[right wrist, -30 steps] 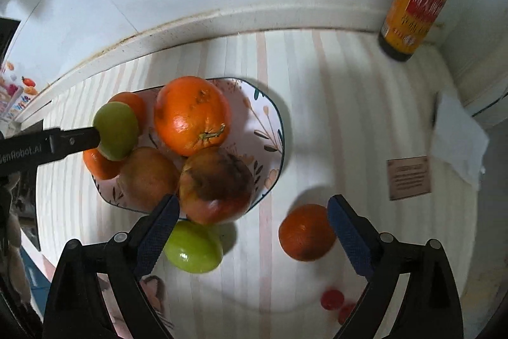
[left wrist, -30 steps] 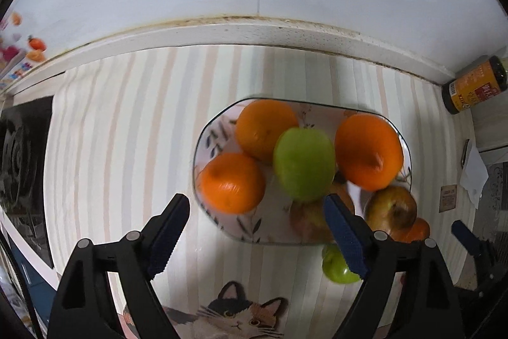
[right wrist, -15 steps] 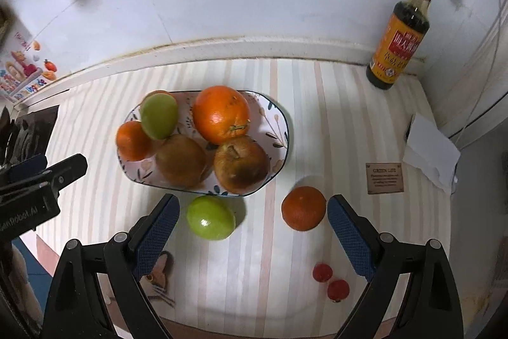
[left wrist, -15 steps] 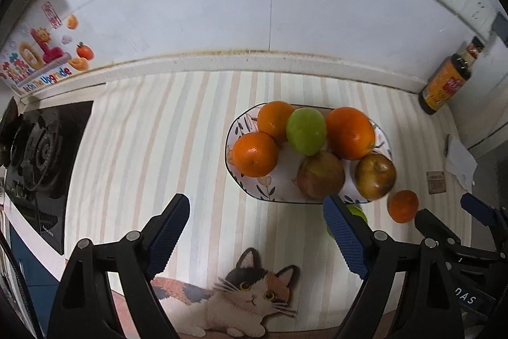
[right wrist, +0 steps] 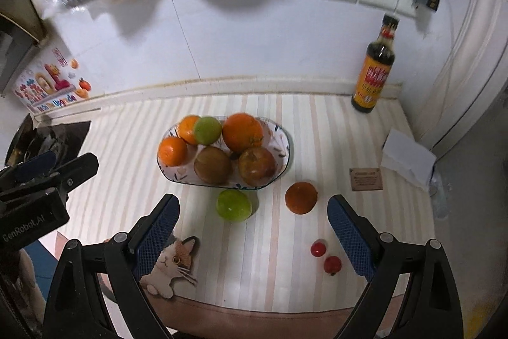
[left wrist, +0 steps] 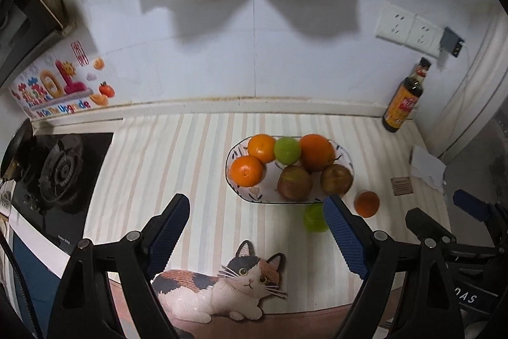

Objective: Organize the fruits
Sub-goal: 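Lift both open tools away from the plate, then grasp the second green apple with the left tool while the right tool grasps the loose orange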

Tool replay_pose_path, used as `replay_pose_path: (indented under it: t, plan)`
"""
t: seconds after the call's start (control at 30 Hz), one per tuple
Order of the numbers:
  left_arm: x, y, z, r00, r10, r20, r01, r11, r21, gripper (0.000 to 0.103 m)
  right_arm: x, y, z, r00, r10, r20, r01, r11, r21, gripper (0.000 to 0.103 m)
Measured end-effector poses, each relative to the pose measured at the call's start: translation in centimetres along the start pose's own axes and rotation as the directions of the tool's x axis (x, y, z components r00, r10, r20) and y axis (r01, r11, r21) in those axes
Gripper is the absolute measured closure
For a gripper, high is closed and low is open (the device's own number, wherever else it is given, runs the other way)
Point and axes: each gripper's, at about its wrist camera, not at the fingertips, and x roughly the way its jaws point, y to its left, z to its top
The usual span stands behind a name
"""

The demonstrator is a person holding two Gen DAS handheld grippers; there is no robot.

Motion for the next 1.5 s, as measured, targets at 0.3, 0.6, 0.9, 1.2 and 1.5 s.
replay_pose_path:
  t: [0.3,0.6,0.9,1.2,1.5]
  plan:
    - [-4.4,0.1,-1.2,0.998,-0.036,0.055,0.037,0.999,-0.007,0.017,-6.2,0.6,-0.9,0.997,0.006,0.079,-0.006,1.000,-0.003,0.007]
    - [-5.5,0.4,-1.5,0.997,-0.039,0.070,0.041,0.999,-0.031,0.017,-8.8,0.3,-1.2,0.992,0.031,0.125,-0.036,0.999,0.035,0.006]
    - [-0.4,-0.7,-1.2,1.000,0.016,0.000,-0.016,1.000,-0.017,0.000,-2.2,-4.2,-0.2,0.995,0.093,0.030,-0.097,0.986,0.133,0.003]
    - [11.1,-3.8,-1.9,0.969,-0.007,-0.246,-0.005,0.999,-0.048,0.000,10.0,-9.6,-0.4,0.980,0.129,-0.149,-0.098,0.974,0.203,0.030]
    - [23.2,-5.0,-4.7,0.820,-0.256,-0.512,0.080,0.937,-0.340,0.001,20.7,-12.3,-0.5,0.934,0.164,-0.317,-0.095,0.970,0.223,0.030]
